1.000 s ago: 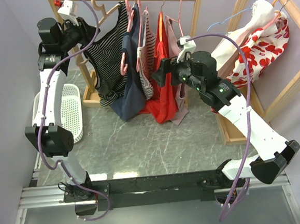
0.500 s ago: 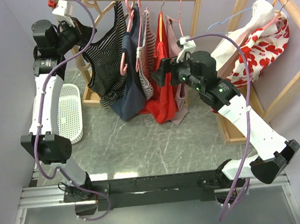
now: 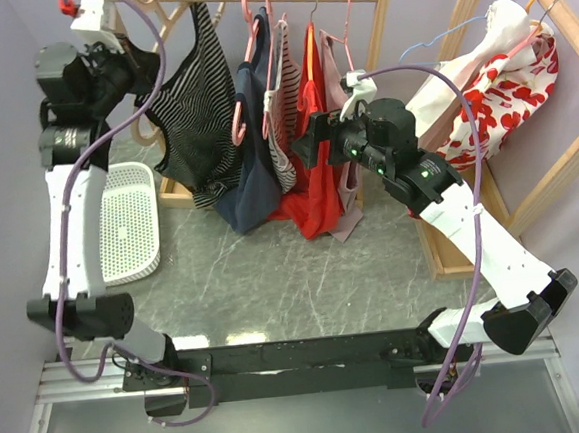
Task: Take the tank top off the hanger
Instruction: Pick up the hanger from the clothesline.
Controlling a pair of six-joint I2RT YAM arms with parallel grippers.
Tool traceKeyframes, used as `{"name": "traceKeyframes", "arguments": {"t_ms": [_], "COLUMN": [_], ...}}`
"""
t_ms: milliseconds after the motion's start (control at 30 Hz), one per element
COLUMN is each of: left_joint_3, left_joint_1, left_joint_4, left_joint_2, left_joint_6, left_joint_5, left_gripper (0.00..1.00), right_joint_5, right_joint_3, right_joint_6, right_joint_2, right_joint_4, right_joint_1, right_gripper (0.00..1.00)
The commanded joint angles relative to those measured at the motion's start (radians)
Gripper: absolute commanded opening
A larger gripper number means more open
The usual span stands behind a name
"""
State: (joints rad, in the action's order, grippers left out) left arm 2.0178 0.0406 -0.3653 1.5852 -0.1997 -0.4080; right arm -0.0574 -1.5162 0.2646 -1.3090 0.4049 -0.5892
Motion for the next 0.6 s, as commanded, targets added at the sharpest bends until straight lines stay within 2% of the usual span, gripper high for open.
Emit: {"name": "traceKeyframes", "arguments": {"t_ms": [0, 167, 367, 567], "left_joint_3": [0.007, -0.028, -0.214, -0.217], "left_joint_1": [0.002, 0.002, 0.002, 0.002], "left_joint_4": [0.009, -0.066, -0.038, -0.124], "left_joint_2": [-0.149, -0.252, -0.408, -0.418], "left_joint_6": [-0.007, -0.02, -0.073, -0.05], "left_joint_5": [0.086, 0.116, 0.164, 0.153], "left_gripper": [0.01, 0.01, 0.01, 0.01], "right_joint_5": [-0.002, -0.001, -0.013, -0.028], "right_joint_3": [0.001, -0.001, -0.002, -0.021], "right_joint_6": [-0.005, -0.004, -0.014, -0.015], "right_joint_2": [0.022, 0.039, 0.054, 0.047], "right_joint_4": [-0.034, -0.034, -0.037, -0.034], "right_joint_1": [-0.004, -0.004, -0.003, -0.004], "right_gripper": [1.0, 1.0, 1.0, 1.0]}}
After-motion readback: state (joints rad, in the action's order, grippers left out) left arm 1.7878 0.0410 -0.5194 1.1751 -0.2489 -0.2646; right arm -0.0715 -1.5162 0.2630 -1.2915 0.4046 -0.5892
